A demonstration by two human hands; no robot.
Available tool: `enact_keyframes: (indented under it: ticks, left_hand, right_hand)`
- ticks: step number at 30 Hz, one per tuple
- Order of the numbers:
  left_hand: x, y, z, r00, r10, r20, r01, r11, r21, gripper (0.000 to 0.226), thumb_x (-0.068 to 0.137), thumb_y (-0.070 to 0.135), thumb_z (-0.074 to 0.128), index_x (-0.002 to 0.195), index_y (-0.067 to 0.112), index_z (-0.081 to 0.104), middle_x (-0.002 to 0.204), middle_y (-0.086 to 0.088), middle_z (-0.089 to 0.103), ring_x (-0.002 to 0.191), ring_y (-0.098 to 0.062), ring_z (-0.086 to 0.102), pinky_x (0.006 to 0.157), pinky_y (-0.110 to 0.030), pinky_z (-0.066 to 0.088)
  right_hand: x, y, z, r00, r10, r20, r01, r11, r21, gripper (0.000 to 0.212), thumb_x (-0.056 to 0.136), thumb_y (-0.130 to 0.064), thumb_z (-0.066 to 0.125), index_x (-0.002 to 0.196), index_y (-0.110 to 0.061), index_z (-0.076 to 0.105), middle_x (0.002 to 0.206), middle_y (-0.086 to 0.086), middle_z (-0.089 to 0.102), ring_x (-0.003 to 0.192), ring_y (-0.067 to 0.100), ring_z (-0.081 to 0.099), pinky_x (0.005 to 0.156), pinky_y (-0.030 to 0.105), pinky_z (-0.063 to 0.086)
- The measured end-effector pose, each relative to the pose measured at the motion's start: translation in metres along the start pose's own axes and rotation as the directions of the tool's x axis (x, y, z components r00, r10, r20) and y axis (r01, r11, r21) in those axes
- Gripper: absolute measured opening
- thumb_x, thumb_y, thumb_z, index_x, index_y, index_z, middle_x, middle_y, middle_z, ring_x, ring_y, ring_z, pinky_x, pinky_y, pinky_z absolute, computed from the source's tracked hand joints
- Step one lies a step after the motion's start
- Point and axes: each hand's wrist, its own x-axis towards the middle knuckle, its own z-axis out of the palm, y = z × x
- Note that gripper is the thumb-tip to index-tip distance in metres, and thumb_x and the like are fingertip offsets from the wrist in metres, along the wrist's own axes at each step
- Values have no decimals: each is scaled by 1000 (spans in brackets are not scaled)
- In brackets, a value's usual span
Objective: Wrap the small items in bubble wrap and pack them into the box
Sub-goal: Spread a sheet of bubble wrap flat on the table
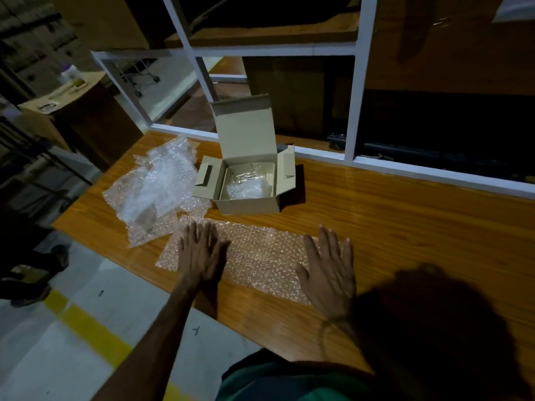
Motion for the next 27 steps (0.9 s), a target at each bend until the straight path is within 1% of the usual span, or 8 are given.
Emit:
enact_keyframes:
  ticks: [4, 7, 11, 14, 17, 21, 24, 27]
  left_hand:
    - [-21, 41, -2, 979, 136, -149, -155, 981, -121, 68, 103, 61, 39, 153, 14, 46, 161, -20, 39, 148, -38, 36, 118, -57, 34]
    - [-30, 48, 0, 976, 120, -181, -152, 972, -178, 64, 102, 55, 48, 153, 16, 48, 160, -16, 41, 144, -34, 41, 113, -53, 42]
    - [-39, 47, 3, 975, 75, -207, -133, 951, -280, 62, 101, 54, 51, 152, 18, 52, 159, -12, 42, 142, -29, 42, 110, -50, 45]
    - [-44, 48, 2, 984, 9, -181, -67, 946, -317, 62, 101, 56, 48, 152, 21, 52, 160, -10, 40, 143, -27, 41, 110, -47, 45]
    - [-43, 44, 1, 988, 25, -155, -72, 951, -302, 62, 101, 55, 46, 150, 18, 54, 156, -11, 45, 140, -27, 43, 109, -46, 45]
    - [-37, 42, -2, 991, 15, -133, -55, 952, -302, 62, 102, 53, 46, 148, 14, 58, 150, -12, 53, 137, -27, 46, 107, -37, 38]
    - [-33, 38, -6, 995, 22, -102, -49, 963, -264, 59, 102, 52, 46, 143, 13, 62, 143, -11, 60, 132, -28, 51, 105, -35, 37]
    - [-31, 29, -3, 998, 39, -59, -54, 963, -264, 52, 103, 50, 52, 138, 14, 65, 133, -9, 66, 119, -26, 58, 99, -41, 49]
  right_hand:
    - [38, -23, -20, 993, -120, -16, 121, 987, 108, 66, 103, -54, 45, 160, -21, 38, 154, 8, 54, 139, 28, 52, 121, 51, 34]
    - [77, -42, -48, 976, -202, -86, 218, 930, 296, 52, 107, -40, 49, 155, -21, 44, 128, -1, 68, 109, 18, 64, 100, 37, 50]
    - [139, -70, -78, 972, -179, -150, 229, 857, 461, 31, 108, -24, 55, 137, -18, 65, 125, 2, 72, 108, 17, 68, 92, 31, 55]
    - [192, -83, -79, 997, -76, -17, 73, 833, 548, 28, 103, -16, 63, 130, -13, 69, 125, 8, 74, 109, 24, 71, 87, 35, 59]
    - [232, -90, -68, 986, 15, 164, -102, 838, 536, 24, 98, -9, 65, 121, -11, 70, 100, 10, 77, 81, 25, 76, 71, 46, 67]
    - [264, -95, -54, 931, -12, 365, -195, 829, 524, 20, 96, -7, 70, 116, -6, 70, 97, 7, 72, 82, 25, 76, 64, 33, 62]
    - [287, -100, -39, 836, -14, 548, -437, 587, 682, 20, 103, -6, 56, 119, 2, 64, 99, 15, 73, 92, 28, 77, 61, 34, 64]
    - [297, -112, -31, 761, 45, 648, -626, 316, 713, 7, 106, 3, 50, 108, 1, 57, 81, 21, 70, 80, 32, 79, 51, 35, 64]
